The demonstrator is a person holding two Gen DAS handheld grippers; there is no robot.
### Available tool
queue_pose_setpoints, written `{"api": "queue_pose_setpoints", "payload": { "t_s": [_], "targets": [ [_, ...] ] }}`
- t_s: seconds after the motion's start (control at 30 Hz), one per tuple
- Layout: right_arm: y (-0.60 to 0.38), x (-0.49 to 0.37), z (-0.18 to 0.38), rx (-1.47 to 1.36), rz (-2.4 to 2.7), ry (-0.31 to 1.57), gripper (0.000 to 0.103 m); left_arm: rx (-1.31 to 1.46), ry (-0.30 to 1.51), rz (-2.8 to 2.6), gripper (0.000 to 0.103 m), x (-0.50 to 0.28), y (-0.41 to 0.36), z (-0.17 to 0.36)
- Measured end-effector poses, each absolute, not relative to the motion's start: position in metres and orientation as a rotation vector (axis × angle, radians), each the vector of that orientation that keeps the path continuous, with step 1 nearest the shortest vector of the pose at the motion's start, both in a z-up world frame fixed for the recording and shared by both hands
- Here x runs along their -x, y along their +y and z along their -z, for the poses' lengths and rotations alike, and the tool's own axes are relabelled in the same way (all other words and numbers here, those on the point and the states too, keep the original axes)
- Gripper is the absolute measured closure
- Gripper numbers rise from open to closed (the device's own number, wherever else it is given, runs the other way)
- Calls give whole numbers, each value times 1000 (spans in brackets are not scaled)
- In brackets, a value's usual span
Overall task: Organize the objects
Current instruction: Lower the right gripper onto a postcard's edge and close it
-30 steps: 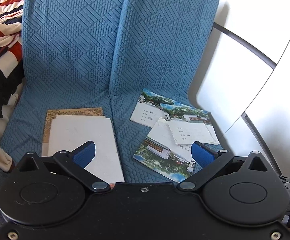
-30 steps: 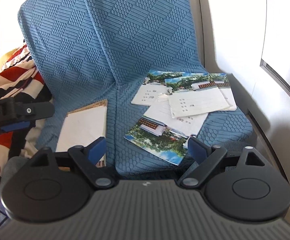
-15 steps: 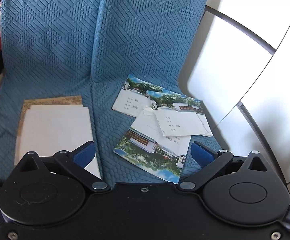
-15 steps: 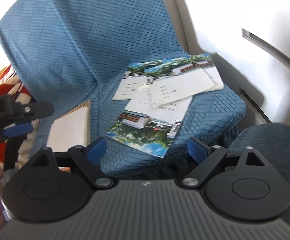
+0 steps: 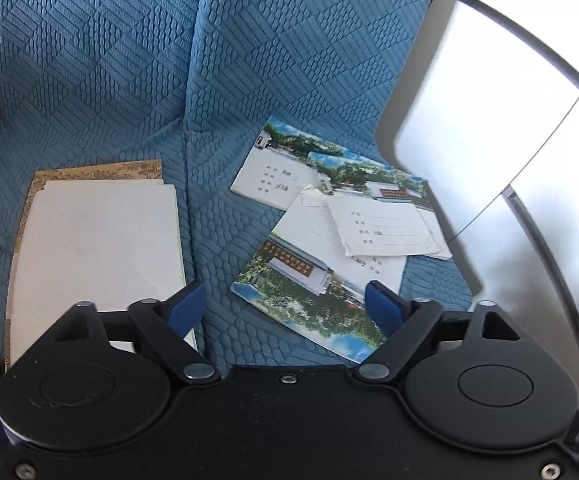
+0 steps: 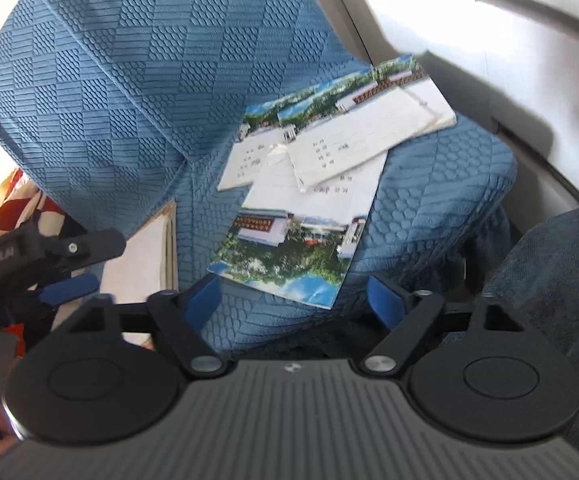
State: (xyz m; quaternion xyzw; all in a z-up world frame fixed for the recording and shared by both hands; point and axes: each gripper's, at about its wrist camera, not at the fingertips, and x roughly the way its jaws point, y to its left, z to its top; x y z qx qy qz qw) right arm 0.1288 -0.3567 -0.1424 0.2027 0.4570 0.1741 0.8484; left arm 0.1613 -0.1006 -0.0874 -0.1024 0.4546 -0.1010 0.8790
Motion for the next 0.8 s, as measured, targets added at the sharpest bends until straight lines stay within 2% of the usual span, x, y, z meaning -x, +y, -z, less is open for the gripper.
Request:
{"api": "queue_pose_setpoints", "payload": {
  "t_s": [0.07, 0.23, 0.37, 0.7, 0.8],
  "targets": [
    [-359, -131, 150, -452, -377, 982, 31, 227, 954, 222, 31, -167, -100, 95],
    [-364, -142, 168, -562, -388, 1025, 49, 237, 997, 222, 47, -186, -101, 117],
    [-362, -153, 185, -629, -361, 1071, 63, 223, 1023, 223, 55, -199, -106, 132],
    [-362, -167, 213, -743, -319, 1137, 75, 273, 1071, 232, 56, -195, -111, 145],
    [-362, -169, 219, -780, -314, 1158, 86, 308, 1082, 235, 56, -188, -108, 146]
  ]
}}
